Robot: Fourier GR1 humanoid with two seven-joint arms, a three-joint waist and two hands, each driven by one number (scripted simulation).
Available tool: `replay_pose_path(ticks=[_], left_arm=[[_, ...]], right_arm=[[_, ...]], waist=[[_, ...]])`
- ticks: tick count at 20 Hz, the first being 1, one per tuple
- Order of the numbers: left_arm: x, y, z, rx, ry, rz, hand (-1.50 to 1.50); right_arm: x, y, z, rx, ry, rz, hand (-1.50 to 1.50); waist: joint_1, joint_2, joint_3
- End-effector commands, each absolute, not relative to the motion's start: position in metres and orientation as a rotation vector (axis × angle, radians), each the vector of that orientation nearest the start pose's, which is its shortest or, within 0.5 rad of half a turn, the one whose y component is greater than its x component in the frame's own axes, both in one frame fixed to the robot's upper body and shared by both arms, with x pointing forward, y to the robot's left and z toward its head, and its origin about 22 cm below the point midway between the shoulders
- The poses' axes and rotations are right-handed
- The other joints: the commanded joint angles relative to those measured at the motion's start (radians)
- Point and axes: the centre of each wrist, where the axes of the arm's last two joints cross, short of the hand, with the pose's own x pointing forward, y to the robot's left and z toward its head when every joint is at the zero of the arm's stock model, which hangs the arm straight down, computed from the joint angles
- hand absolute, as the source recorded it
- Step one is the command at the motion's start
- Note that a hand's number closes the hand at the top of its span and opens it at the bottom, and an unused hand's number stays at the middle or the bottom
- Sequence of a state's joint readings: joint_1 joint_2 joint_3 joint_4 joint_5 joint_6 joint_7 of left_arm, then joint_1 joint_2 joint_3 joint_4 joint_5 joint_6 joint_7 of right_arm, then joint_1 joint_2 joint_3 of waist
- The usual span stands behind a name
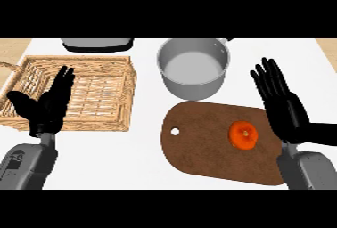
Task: Pick the squash from the cutting board and place it in the pot
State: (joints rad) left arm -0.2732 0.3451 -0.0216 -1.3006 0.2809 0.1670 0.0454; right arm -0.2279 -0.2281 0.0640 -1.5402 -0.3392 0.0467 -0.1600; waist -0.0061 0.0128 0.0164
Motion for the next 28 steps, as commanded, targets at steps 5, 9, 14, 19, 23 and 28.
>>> replay_pose_path(ticks=[5,9,14,19,23,28], left_arm=[[0.283,0.338,0.020,0.513,-1.373,-0.148,0.00],[0.272,0.344,0.010,0.486,-1.229,-0.062,0.00],[0.268,0.338,0.016,0.508,-1.158,-0.091,0.00],[0.256,0.341,0.016,0.518,-1.130,-0.098,0.00],[0.261,0.346,0.022,0.545,-1.149,-0.077,0.00],[0.259,0.347,0.026,0.534,-1.139,-0.087,0.00]], right_arm=[[0.291,-0.238,0.057,-0.143,-1.711,0.154,1.50],[0.286,-0.310,0.062,-0.821,-1.790,0.048,-1.50],[0.264,-0.235,0.036,-0.931,-1.834,0.069,-1.50],[0.237,-0.221,0.041,-1.008,-1.663,0.242,-1.50],[0.232,-0.231,0.050,-1.121,-1.411,0.395,-1.50],[0.227,-0.205,0.082,-1.119,-1.171,0.562,-1.50]], waist=[[0.009,-0.014,-0.019],[-0.045,-0.016,-0.023],[-0.006,-0.020,-0.021],[-0.012,-0.027,-0.024],[-0.024,-0.027,-0.028],[-0.005,-0.026,-0.027]])
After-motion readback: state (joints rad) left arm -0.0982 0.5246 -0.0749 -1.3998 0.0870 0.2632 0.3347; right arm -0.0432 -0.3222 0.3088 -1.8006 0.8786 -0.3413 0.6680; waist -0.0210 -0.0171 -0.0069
